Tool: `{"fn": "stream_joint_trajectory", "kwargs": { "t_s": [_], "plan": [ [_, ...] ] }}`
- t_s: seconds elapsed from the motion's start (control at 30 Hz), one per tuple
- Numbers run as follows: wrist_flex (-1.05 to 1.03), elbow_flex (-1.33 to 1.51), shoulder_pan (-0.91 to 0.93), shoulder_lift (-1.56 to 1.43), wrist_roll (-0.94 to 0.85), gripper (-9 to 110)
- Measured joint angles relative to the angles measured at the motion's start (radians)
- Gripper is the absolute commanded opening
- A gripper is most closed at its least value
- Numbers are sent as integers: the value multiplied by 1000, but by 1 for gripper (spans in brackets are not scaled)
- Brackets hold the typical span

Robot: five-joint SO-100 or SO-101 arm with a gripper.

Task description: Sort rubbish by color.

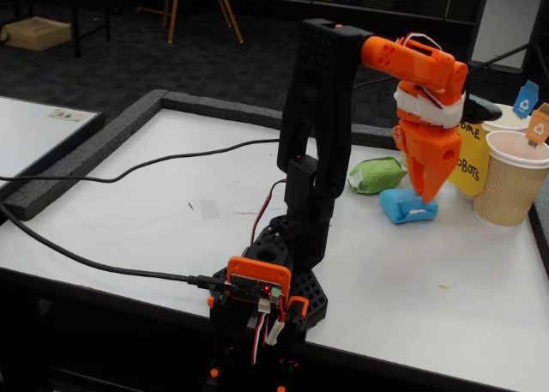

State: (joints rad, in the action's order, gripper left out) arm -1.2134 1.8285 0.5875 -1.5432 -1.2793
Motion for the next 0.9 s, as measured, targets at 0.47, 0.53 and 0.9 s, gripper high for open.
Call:
{"fn": "stream_joint_trajectory", "kwargs": {
  "t_s": [0.47,0.53,0.9],
  "plan": [
    [-175,0,-12,-222,0,16],
    [-196,0,-12,-239,0,15],
    [-23,196,-12,-270,77,17]
  ]
}}
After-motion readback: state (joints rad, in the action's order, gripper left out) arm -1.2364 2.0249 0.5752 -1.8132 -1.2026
